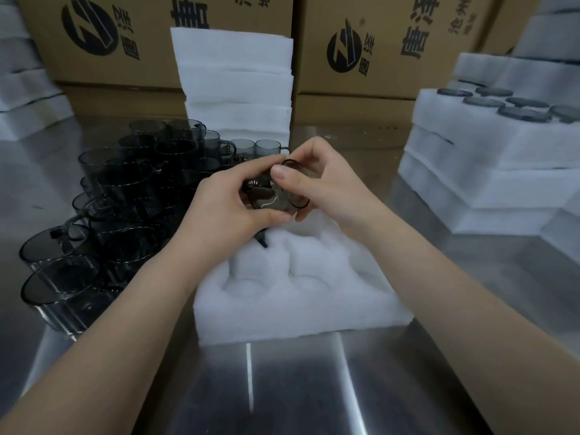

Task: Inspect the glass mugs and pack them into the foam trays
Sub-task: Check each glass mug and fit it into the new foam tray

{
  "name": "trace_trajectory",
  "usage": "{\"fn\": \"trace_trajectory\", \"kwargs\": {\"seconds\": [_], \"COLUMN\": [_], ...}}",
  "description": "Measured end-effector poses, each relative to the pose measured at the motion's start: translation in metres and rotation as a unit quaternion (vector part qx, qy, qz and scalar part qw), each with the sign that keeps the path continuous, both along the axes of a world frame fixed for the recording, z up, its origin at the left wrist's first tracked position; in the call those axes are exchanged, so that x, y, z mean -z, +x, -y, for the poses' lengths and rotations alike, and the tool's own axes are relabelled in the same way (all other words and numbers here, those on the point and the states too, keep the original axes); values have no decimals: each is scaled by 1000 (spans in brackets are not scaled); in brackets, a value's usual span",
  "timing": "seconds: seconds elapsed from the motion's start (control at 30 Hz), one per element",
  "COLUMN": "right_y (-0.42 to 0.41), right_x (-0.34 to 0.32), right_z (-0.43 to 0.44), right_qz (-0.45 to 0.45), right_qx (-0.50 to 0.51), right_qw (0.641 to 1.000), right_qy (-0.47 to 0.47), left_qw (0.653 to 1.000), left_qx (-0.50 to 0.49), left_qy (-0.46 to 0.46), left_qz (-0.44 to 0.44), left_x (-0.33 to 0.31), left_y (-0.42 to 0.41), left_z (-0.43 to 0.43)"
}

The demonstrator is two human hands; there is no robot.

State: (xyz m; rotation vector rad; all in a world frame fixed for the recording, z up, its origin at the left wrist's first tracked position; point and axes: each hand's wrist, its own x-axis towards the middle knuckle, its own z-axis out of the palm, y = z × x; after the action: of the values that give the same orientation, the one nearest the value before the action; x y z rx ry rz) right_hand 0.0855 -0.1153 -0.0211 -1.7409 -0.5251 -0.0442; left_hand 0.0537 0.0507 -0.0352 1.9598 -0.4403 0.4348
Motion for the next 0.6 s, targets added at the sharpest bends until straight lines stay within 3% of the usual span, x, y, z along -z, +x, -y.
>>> {"fn": "trace_trajectory", "kwargs": {"seconds": [0.3, 0.6], "right_y": [4, 9], "right_x": [-1, -1], "right_z": [0, 14], "right_qz": [-27, -129], "right_qx": [15, -191], "right_qw": [998, 962], "right_qy": [62, 146], "left_qw": [999, 996], "left_qx": [2, -13], "left_qy": [16, -83], "left_qz": [30, 13], "left_x": [1, 3], "left_y": [-1, -1], "left_z": [-1, -6]}}
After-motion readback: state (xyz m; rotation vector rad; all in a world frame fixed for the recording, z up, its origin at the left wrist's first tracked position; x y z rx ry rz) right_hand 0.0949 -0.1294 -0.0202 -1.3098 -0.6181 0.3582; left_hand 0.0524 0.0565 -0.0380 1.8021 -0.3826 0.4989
